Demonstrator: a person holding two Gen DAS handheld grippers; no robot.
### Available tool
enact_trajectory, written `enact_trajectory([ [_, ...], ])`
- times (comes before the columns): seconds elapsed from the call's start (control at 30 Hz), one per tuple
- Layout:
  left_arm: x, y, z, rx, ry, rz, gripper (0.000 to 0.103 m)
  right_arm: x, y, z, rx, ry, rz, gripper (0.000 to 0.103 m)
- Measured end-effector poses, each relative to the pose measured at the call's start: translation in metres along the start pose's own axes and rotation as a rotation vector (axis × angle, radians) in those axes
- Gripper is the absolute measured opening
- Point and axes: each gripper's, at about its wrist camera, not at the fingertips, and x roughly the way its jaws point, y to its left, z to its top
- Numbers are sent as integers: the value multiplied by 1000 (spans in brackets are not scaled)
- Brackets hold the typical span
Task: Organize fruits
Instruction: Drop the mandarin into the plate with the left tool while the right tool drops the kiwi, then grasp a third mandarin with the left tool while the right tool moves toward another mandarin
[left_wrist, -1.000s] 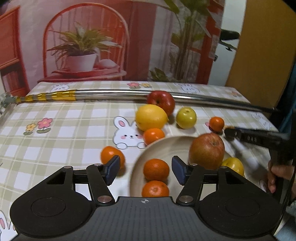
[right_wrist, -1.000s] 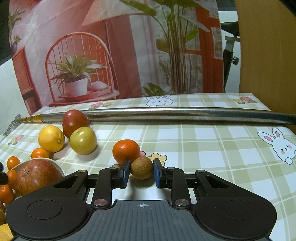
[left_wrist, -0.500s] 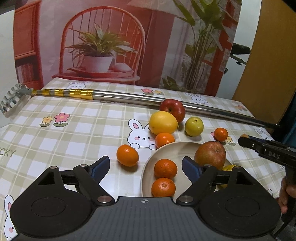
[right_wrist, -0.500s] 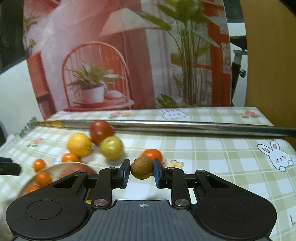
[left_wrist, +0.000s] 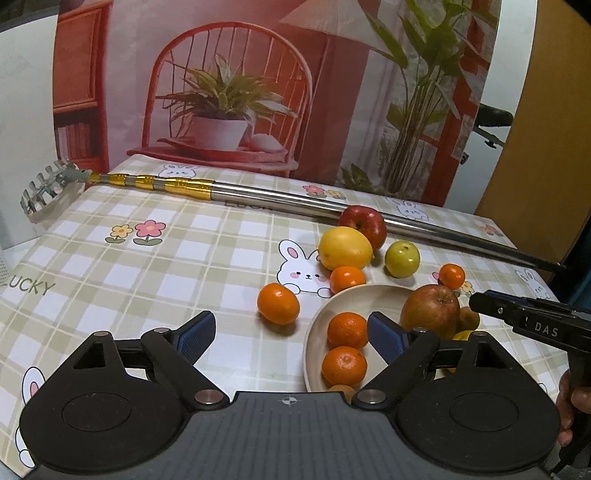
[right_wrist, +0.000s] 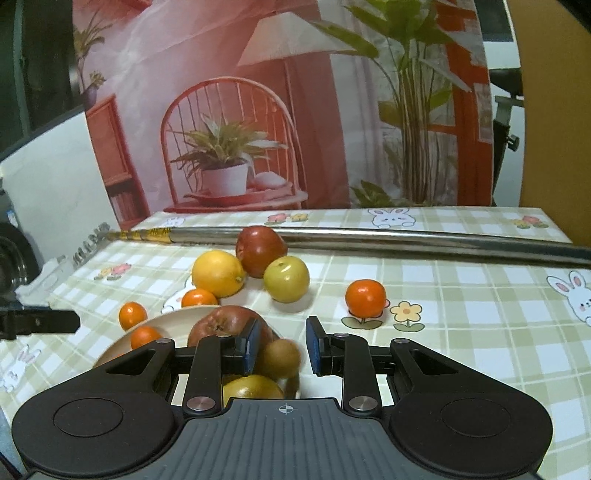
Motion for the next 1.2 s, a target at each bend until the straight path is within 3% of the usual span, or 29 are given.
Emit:
enact_trajectory([
  [0.4, 2, 2, -3, -14, 16, 11, 91, -2, 0, -3, 28, 6, 12, 28],
  [0.7, 6, 5, -6, -33, 35, 10, 91, -15, -2, 3, -7, -37, -51, 61],
  [0.87, 8, 9, -5, -50, 36, 19, 90, -21, -3, 10, -17, -61, -73, 97],
  [1.0, 9, 13, -4, -63, 38, 28, 88, -27, -2, 17, -49, -83, -87, 103],
  [1.2, 8, 14, 2, -57, 29, 19, 79, -28, 9, 23, -133, -77, -146, 103],
])
